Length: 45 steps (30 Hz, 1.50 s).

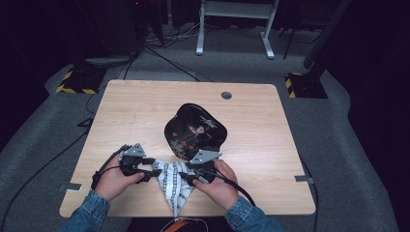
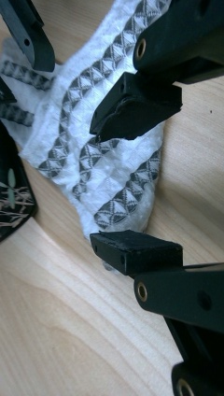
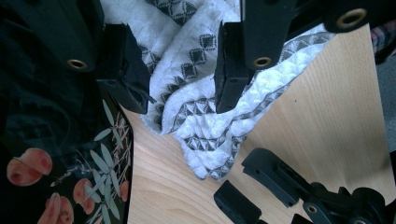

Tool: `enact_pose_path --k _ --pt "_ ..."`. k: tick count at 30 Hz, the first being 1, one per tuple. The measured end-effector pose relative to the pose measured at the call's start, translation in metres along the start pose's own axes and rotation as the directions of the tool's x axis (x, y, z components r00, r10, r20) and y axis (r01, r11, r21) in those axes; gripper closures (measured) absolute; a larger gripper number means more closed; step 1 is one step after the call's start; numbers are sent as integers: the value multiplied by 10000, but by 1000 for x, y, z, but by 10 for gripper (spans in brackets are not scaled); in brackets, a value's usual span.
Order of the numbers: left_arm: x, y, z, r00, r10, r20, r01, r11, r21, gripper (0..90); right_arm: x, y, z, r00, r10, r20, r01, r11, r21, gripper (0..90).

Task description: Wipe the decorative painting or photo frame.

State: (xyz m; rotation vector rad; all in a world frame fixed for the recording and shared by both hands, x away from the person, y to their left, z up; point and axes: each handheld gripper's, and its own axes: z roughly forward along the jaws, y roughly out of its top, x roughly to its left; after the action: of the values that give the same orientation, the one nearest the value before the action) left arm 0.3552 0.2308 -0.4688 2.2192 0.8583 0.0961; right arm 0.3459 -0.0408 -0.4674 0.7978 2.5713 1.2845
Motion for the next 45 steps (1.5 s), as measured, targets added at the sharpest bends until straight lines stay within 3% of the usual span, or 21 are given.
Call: enact_pose_path --k 2,9,16,21,27,29,32,35,38,41,45 --pt "-1 -1 4 9998 -131 -135 135 9994 313 422 1 -1 3 10000 -87 15 87 9999 94 562" --pt "-3 2 17 9980 -541 -320 556 9973 481 382 0 -5 13 9999 -163 36 161 9991 403 562" --pt "-2 5 23 9897 -1324 -550 1351 9897 484 374 1 -11 23 9997 -221 -67 225 9964 812 582" --pt "-3 7 29 9841 -1543 -881 1586 9863 446 366 2 -11 25 9996 -266 -139 277 9959 865 581" --pt "-6 7 33 9864 -1202 -1118 1254 9913 405 360 2 -12 25 9995 -267 -161 280 9956 889 573" --pt "-6 5 35 9890 -771 -1260 818 9961 329 360 3 -12 25 9996 -242 -170 256 9958 879 564" --pt "-8 4 36 9891 -568 -1361 617 9976 321 364 3 -12 25 9996 -223 -182 238 9959 877 557" --pt "-11 2 40 9853 157 -1699 -123 9997 210 382 3 -12 25 9996 -219 -189 235 9959 871 551" --pt "-12 2 41 9847 100 -1738 -88 9999 74 405 3 -12 25 9996 -219 -199 236 9959 871 547" --pt "-12 -1 43 9869 235 -1597 -289 9991 -319 506 3 -12 26 9996 -180 -229 200 9958 888 542" --pt "-12 -2 43 9900 259 -1390 -327 9983 -473 632 4 -12 26 9995 -175 -257 198 9957 904 540"
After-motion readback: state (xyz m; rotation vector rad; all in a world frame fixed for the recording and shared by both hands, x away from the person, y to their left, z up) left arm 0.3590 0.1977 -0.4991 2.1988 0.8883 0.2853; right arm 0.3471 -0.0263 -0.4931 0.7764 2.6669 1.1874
